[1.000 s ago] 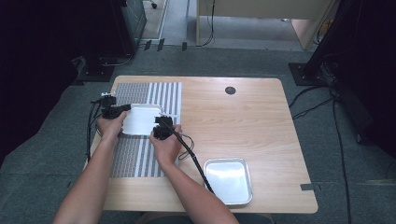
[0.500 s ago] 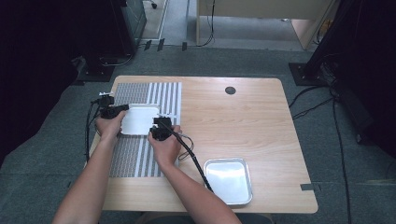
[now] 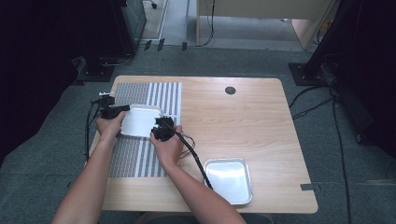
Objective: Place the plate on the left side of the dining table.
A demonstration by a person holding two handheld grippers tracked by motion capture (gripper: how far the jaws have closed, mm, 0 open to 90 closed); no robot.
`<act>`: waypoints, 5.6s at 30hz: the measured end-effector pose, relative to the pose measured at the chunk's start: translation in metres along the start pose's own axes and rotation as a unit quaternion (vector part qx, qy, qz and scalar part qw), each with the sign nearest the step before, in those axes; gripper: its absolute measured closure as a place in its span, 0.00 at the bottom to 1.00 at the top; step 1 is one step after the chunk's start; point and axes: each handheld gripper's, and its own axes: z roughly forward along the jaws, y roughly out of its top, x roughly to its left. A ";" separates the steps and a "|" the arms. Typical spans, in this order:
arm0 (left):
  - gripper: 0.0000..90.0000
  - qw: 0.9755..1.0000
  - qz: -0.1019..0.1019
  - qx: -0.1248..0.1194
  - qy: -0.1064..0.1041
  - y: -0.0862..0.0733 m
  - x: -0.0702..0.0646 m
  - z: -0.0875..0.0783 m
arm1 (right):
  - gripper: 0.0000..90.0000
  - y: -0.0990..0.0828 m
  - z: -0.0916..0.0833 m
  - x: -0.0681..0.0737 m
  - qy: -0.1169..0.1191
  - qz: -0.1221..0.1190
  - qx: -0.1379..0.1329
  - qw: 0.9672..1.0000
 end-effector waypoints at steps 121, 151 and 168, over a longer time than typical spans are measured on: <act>0.15 0.991 0.106 -0.079 -0.004 -0.132 -0.067 -0.156 | 0.29 0.008 -0.196 -0.163 -0.045 -0.147 -0.114 0.982; 0.12 0.991 0.098 -0.087 -0.012 -0.172 -0.034 -0.176 | 0.29 -0.027 -0.231 -0.250 -0.086 -0.091 -0.118 0.985; 0.12 0.993 0.093 -0.075 0.018 -0.185 -0.009 -0.180 | 0.29 -0.051 -0.253 -0.298 -0.122 -0.059 -0.120 0.984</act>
